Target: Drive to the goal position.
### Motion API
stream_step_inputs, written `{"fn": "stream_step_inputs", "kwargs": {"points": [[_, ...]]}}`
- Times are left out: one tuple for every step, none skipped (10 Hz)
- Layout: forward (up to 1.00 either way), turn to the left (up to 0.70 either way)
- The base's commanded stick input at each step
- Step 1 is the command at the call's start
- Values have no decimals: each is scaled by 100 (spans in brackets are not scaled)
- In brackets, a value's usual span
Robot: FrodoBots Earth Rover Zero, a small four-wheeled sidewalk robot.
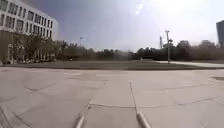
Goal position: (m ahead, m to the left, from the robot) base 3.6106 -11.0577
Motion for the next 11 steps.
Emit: {"fn": "stream_step_inputs", "kwargs": {"points": [[100, -40], [100, -40], [100, -40], [100, -40], [100, -40], [100, -40], [100, -40], [100, -40], [100, -40], [100, -38], [100, -16]]}}
